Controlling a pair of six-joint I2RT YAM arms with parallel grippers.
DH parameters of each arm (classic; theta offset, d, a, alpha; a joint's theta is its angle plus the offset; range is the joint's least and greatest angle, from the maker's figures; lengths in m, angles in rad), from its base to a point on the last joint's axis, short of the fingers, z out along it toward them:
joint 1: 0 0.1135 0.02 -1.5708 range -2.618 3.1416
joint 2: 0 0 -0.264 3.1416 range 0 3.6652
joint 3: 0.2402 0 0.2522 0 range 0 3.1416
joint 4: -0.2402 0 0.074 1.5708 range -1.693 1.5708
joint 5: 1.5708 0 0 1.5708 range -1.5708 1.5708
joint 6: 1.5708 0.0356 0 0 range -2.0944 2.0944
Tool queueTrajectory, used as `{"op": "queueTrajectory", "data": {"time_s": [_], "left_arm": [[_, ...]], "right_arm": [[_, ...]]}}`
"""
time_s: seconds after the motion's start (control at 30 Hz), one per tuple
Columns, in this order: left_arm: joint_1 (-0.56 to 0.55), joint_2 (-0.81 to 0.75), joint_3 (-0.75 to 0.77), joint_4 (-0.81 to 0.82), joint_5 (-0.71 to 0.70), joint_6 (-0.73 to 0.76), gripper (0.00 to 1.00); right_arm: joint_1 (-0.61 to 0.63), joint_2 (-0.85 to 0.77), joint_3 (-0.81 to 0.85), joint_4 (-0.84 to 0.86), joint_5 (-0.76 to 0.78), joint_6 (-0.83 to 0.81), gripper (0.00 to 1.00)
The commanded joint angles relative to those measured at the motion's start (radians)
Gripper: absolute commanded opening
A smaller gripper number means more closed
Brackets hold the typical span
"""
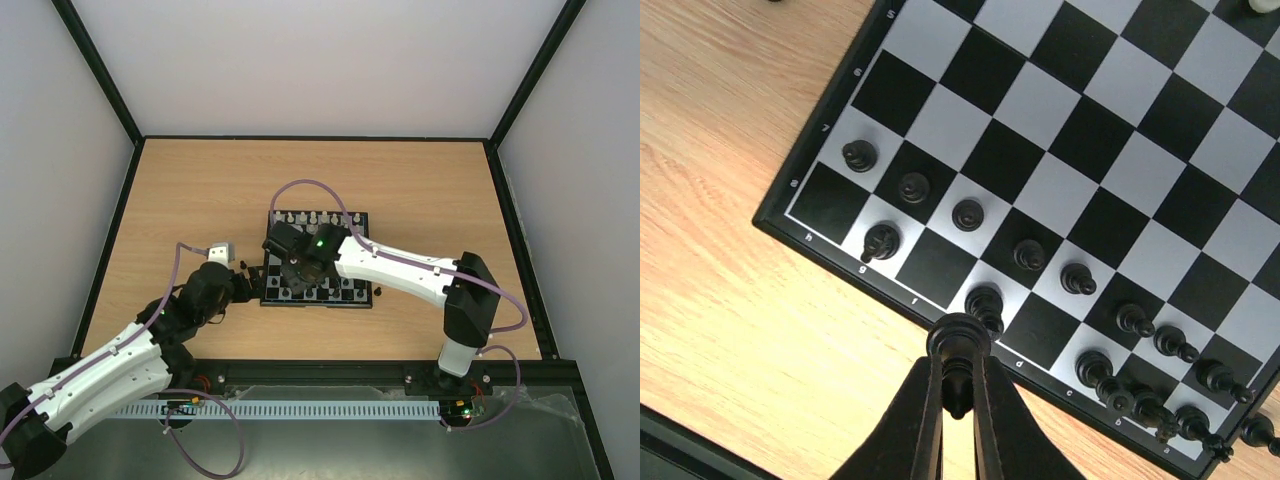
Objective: Set up the chess pieces on the board
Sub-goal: Pick up the chess piece from the chessboard, then place the chess piece on the chessboard.
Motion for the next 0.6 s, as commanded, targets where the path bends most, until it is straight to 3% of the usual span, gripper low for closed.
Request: {"op": "queueTrajectory", "data": {"time_s": [0.0, 0.57], "left_arm": [[-0.003, -0.013, -0.01, -0.019, -0.017, -0.009, 0.99], [-0.003, -0.039, -0.01, -0.025, -0.024, -0.016, 0.99]], "right_arm": [[0.016, 0.024, 0.044, -0.086, 0.018, 0.009, 0.04], [0.022, 0.143, 0.009, 0.026, -0.058, -0.007, 0.04]]}}
